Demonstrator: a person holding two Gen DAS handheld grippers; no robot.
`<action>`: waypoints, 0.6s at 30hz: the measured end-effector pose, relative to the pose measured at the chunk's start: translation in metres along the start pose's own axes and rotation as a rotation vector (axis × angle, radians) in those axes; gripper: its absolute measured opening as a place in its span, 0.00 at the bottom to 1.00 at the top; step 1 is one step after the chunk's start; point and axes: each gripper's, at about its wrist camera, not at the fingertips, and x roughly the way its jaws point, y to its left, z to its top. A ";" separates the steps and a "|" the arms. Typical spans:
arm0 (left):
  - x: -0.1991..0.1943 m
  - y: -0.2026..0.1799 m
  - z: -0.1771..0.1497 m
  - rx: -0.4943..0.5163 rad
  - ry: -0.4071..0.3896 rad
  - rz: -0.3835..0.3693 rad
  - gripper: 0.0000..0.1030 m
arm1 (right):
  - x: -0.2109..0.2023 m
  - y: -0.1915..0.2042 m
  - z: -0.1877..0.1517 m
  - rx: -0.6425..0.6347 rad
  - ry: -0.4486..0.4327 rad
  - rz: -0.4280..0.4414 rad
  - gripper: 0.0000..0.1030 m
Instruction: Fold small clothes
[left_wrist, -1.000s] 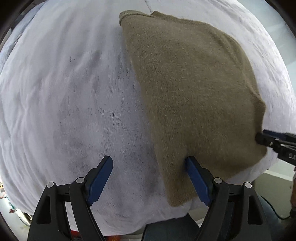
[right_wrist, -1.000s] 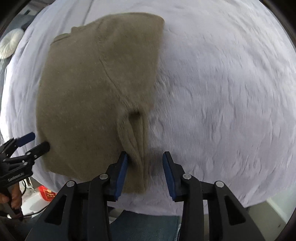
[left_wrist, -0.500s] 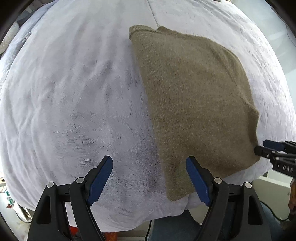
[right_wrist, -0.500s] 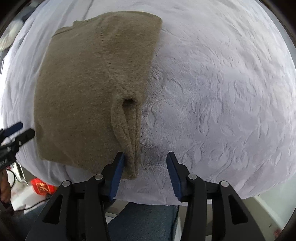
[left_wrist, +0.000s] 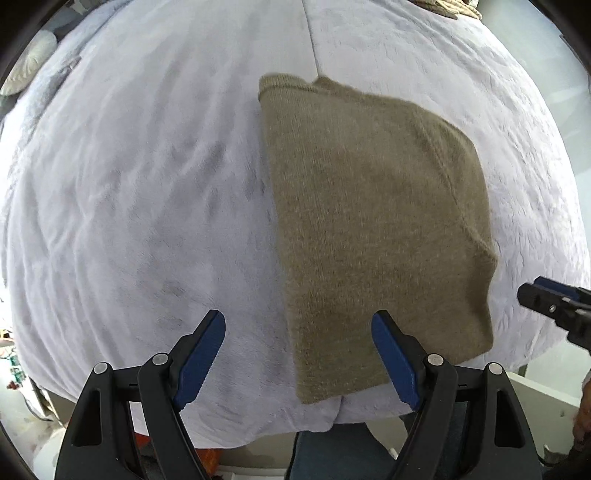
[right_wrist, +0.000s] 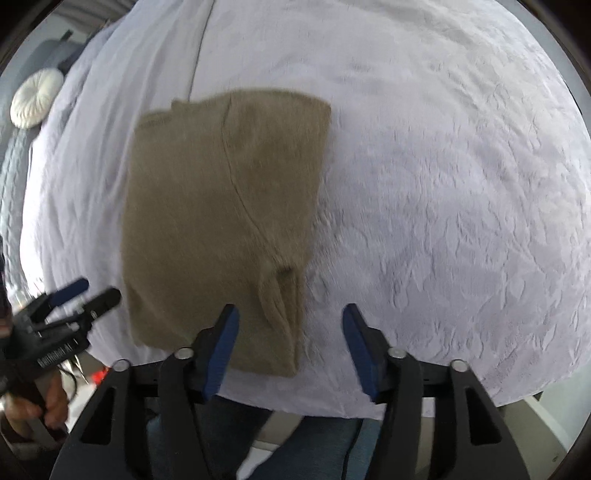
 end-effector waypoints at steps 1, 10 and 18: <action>-0.003 0.000 0.002 -0.002 -0.011 0.000 0.80 | -0.004 0.001 0.003 0.003 -0.013 -0.001 0.66; -0.029 0.006 0.022 -0.037 -0.039 0.015 1.00 | -0.027 0.040 0.006 0.002 -0.098 -0.068 0.79; -0.033 0.006 0.024 -0.023 -0.078 0.050 1.00 | -0.032 0.046 0.005 -0.010 -0.161 -0.162 1.00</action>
